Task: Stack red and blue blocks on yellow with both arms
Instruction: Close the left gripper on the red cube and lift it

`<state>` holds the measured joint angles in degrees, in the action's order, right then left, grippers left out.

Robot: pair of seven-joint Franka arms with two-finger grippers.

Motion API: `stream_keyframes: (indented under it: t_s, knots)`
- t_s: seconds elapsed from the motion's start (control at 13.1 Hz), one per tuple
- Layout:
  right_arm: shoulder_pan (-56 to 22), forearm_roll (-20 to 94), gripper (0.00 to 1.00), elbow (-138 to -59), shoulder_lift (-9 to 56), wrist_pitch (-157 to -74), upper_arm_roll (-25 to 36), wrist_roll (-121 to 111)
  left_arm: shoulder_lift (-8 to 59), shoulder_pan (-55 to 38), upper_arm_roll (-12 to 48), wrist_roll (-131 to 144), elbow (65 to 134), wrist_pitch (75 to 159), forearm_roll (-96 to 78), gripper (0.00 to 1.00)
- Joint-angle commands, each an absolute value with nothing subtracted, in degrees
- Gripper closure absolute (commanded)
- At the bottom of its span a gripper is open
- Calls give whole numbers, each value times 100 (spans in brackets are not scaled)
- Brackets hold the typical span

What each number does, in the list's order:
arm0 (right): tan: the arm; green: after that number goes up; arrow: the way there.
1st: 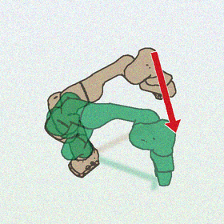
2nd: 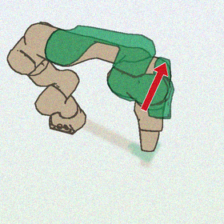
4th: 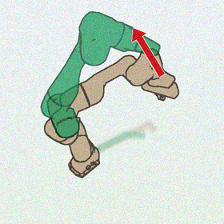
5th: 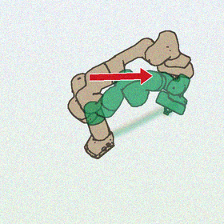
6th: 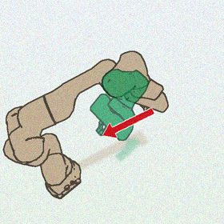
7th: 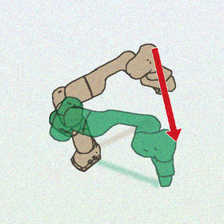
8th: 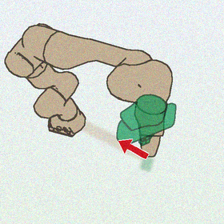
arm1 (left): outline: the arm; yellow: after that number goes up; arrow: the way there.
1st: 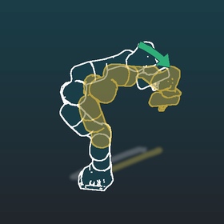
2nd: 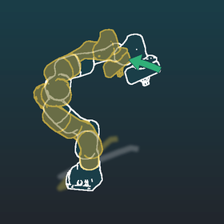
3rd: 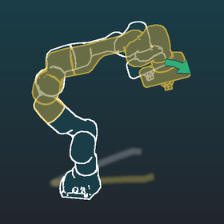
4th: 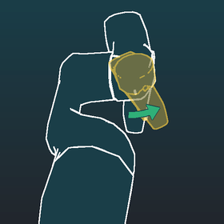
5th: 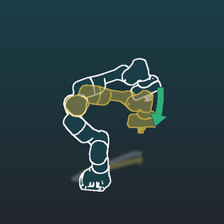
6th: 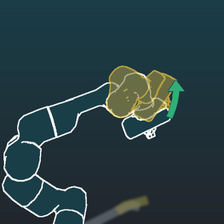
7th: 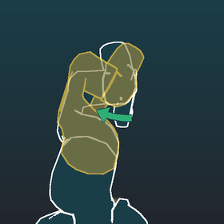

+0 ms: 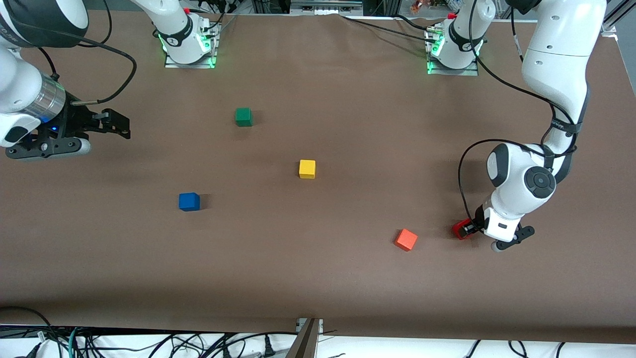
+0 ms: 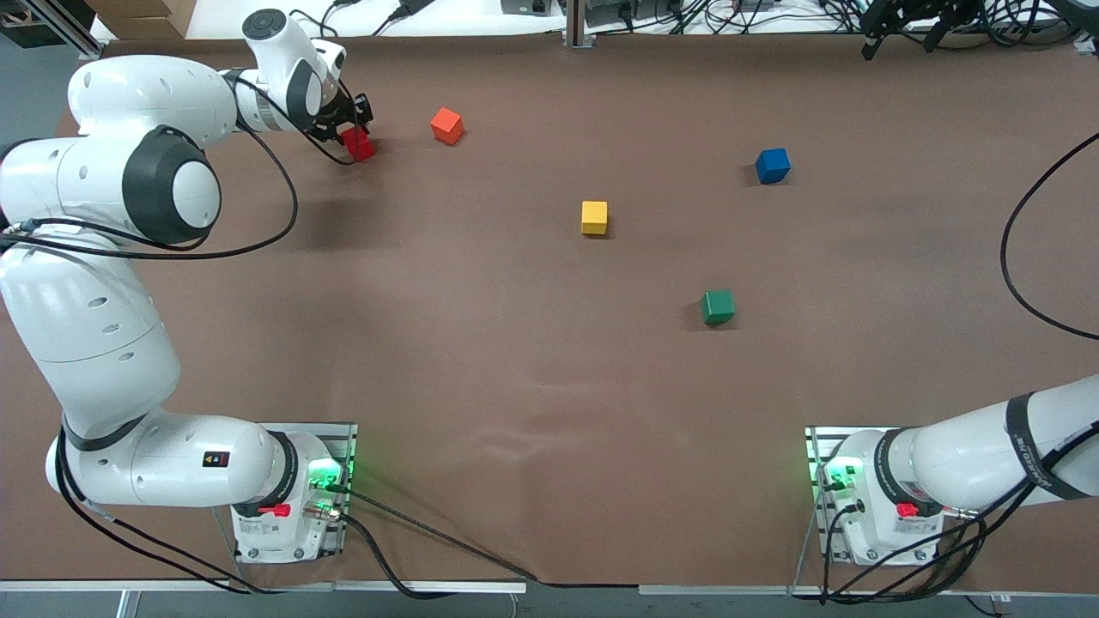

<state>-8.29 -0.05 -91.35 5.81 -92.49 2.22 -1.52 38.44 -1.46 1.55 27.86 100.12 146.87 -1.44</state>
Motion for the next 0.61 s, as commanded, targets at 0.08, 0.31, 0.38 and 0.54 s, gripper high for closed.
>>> stream_keyframes:
  t_s: [0.08, 0.31, 0.38, 0.54]
  knots:
    - [-747, 88, 0, -9035, 606, -9220, 185, -264, 3868, -149, 149, 2760, 9879, 14669, -211, 81]
    - [-747, 88, 0, -9035, 606, -9281, 185, -264, 3596, -316, 368, 2830, 9634, 14057, -193, 83]
    - [-747, 88, 0, -9026, 606, -9290, 185, -264, 3551, -377, 561, 2856, 9424, 13653, -193, 83]
    - [-782, 36, 0, -9009, 606, -9290, 167, -203, 3516, -596, 895, 3380, 8958, 12915, -176, 85]
